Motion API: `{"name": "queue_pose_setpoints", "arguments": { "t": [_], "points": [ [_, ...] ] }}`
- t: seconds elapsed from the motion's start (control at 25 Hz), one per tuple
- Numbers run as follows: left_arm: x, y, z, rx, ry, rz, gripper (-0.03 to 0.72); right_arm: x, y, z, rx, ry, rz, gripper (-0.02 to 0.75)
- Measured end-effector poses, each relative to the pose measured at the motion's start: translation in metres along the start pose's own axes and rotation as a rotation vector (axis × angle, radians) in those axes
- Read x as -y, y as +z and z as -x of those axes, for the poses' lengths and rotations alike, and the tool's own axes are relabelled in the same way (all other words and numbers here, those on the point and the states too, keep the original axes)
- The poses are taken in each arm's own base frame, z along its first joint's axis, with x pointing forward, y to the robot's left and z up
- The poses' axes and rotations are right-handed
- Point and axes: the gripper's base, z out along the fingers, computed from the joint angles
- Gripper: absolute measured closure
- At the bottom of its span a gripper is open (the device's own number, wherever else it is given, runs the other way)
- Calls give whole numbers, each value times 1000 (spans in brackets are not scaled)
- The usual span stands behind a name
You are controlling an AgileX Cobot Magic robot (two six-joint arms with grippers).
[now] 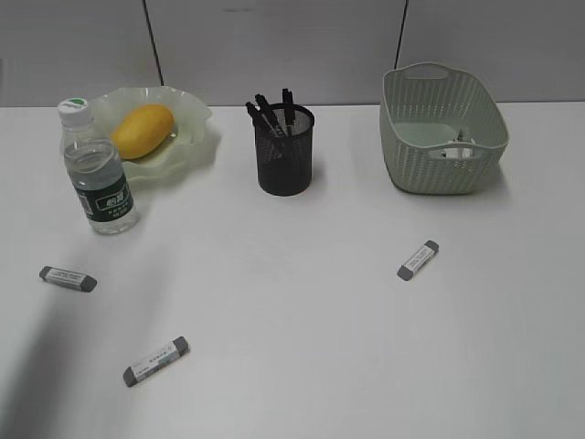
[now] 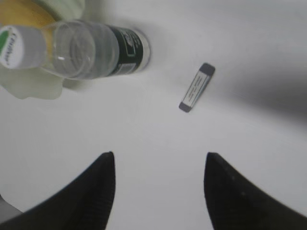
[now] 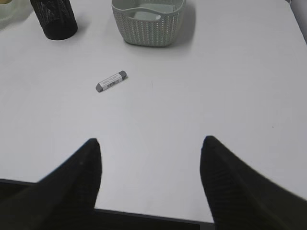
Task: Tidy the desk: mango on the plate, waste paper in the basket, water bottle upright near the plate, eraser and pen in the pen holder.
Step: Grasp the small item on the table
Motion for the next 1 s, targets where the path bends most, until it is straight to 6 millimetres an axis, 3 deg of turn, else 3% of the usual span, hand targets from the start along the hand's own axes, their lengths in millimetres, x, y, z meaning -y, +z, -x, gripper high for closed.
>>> {"name": "queue_pose_setpoints", "arguments": {
  "t": [0.24,0.52,0.72,1.0],
  "points": [
    [-5,39,-1,-75,92,-79,262,0,0,0,0,0,0,227],
    [1,83,13,50,103,-240,271,0,0,0,0,0,0,228],
    [5,113,10,84,132,-329,272,0,0,0,0,0,0,228],
    [2,143,4,67,131,-310,272,0,0,0,0,0,0,228]
  ]
}}
